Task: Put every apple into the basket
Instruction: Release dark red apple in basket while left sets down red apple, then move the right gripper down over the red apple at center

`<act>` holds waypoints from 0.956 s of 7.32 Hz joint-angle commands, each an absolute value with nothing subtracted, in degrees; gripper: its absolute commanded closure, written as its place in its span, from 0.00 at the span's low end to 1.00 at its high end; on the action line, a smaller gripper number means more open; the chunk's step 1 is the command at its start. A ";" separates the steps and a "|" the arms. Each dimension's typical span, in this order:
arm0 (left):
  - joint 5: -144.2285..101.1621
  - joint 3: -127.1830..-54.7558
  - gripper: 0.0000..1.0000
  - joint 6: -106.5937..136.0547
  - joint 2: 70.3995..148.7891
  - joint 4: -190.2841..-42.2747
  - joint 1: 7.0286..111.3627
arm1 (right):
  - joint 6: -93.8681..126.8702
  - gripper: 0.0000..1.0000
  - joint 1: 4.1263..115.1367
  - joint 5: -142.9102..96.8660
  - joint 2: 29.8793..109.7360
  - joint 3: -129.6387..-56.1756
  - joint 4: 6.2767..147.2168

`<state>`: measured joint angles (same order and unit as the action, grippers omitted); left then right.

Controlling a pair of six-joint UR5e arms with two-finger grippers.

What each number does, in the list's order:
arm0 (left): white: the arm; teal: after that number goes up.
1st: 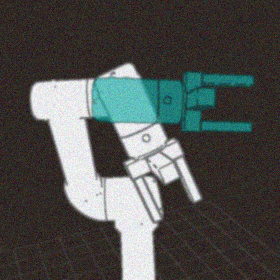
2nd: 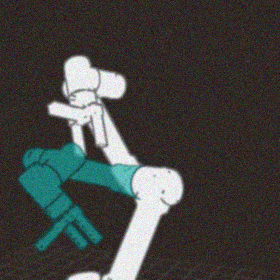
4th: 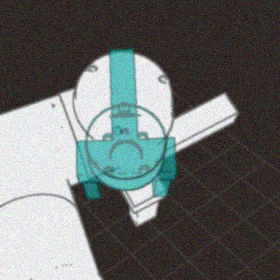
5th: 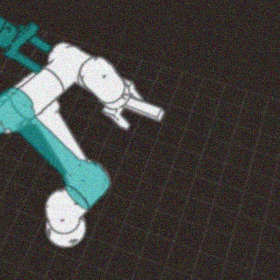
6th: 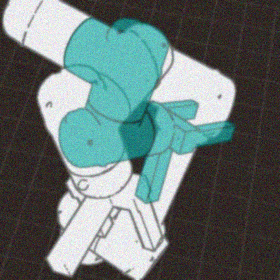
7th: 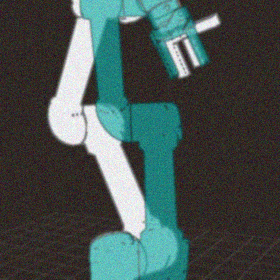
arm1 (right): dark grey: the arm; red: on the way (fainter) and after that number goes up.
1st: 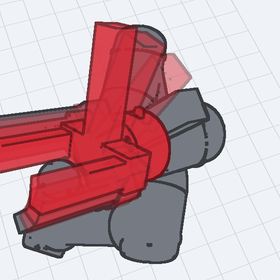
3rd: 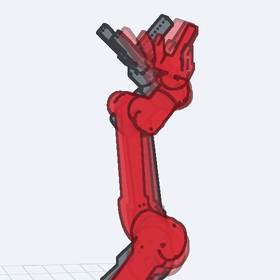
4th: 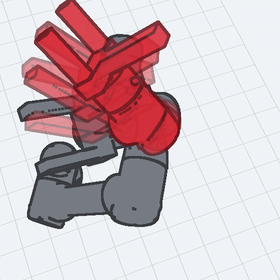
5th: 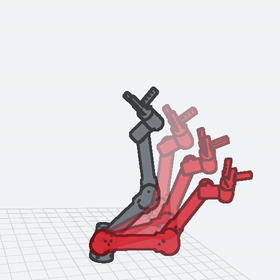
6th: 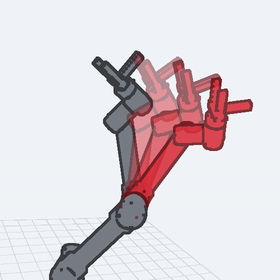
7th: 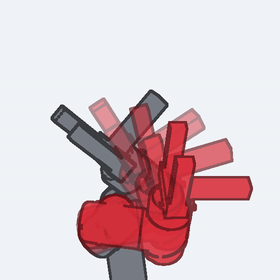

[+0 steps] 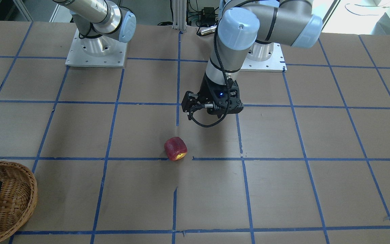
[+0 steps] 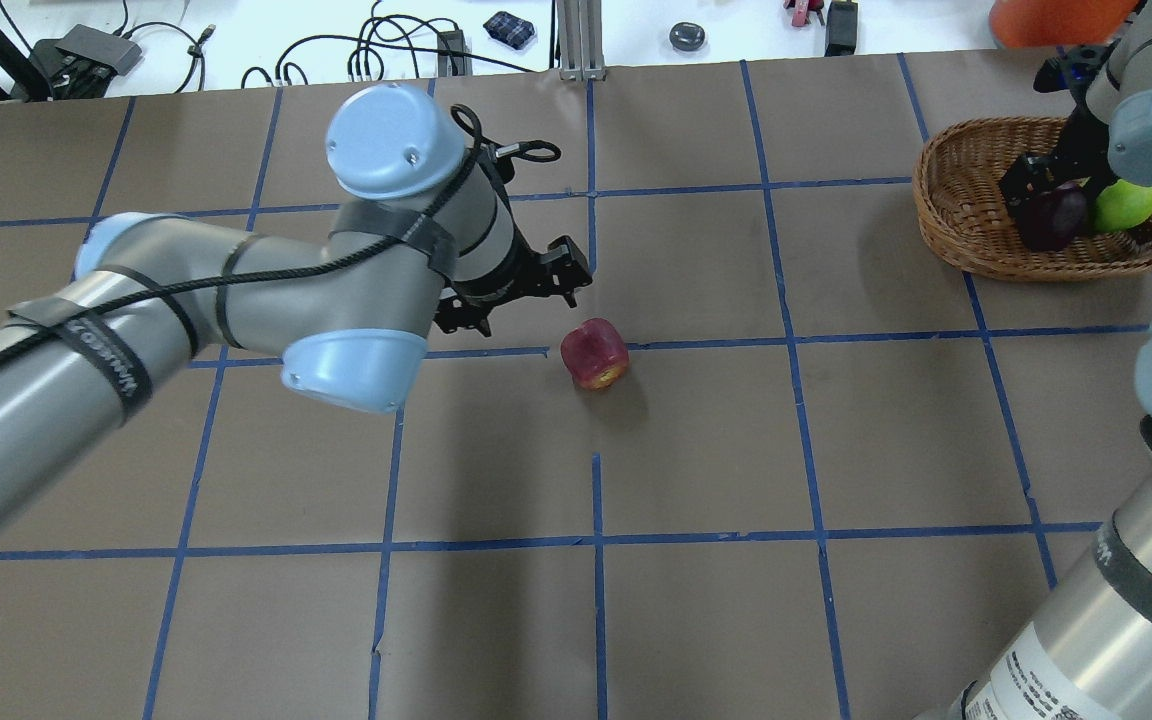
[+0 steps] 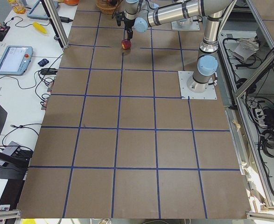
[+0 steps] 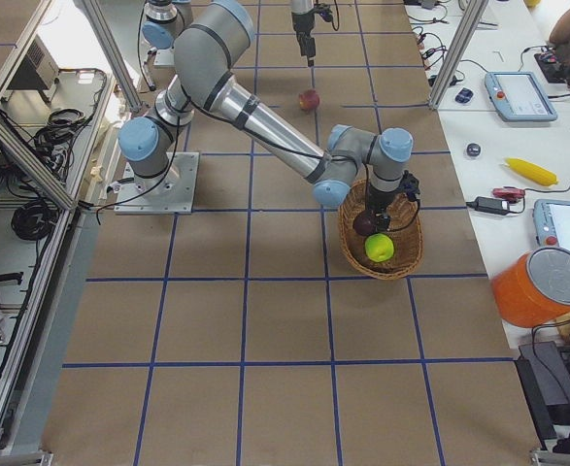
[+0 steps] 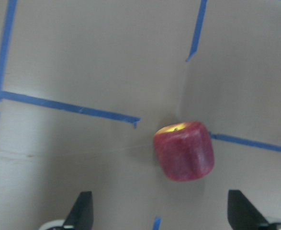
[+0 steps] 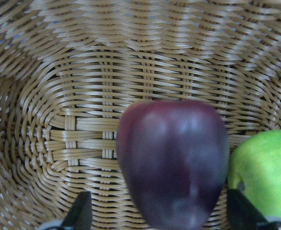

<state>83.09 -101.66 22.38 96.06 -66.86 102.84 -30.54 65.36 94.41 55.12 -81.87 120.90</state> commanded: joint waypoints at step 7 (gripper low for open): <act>83.76 -80.95 0.00 -3.61 90.36 -101.87 90.79 | -19.63 0.00 98.48 87.81 64.61 -84.02 104.41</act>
